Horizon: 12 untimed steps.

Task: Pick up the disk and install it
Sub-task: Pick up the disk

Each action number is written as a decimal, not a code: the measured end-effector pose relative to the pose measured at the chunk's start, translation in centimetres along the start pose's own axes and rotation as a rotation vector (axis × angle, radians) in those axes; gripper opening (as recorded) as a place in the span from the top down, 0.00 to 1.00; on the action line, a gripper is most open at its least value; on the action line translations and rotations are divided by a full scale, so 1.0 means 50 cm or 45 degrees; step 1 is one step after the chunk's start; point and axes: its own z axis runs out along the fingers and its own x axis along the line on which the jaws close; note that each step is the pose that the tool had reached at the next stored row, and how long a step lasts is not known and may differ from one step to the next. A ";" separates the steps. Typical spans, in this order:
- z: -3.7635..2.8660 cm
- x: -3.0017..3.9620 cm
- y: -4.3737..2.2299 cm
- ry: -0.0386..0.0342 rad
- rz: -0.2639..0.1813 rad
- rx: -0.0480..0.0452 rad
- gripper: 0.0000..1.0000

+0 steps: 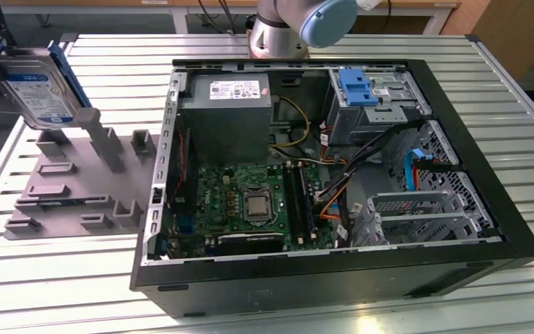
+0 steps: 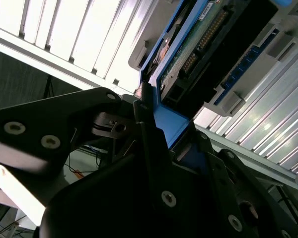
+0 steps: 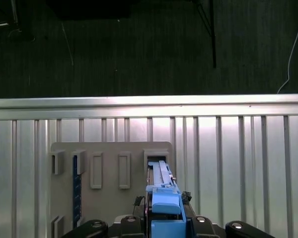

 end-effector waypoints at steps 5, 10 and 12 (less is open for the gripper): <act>-0.012 0.000 0.000 0.0001 0.000 0.000 0.64; -0.023 0.000 0.000 0.0000 0.000 0.000 0.64; -0.025 0.000 0.000 -0.0001 0.000 0.000 0.64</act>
